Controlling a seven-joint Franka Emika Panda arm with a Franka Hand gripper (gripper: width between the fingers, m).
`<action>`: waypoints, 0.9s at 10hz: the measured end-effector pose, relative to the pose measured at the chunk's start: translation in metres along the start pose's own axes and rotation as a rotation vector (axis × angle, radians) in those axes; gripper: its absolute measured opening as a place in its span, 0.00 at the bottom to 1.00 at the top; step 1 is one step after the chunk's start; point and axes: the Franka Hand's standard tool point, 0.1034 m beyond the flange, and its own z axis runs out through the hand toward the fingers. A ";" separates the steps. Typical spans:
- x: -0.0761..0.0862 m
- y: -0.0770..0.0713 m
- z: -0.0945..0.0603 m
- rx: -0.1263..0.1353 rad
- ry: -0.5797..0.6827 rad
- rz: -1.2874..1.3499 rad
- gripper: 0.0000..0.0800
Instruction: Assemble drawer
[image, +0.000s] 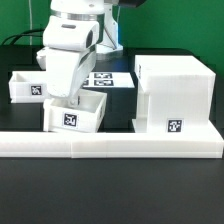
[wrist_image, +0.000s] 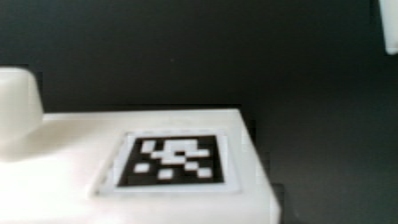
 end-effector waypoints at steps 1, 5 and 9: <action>0.000 -0.001 0.001 0.001 0.000 -0.001 0.05; 0.033 0.011 -0.007 0.040 0.014 -0.007 0.05; 0.033 0.011 -0.007 0.045 0.015 0.002 0.05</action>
Offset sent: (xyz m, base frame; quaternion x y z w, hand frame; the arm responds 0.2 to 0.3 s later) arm 0.0279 0.0410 0.0062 0.0407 0.0141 -0.0057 0.9991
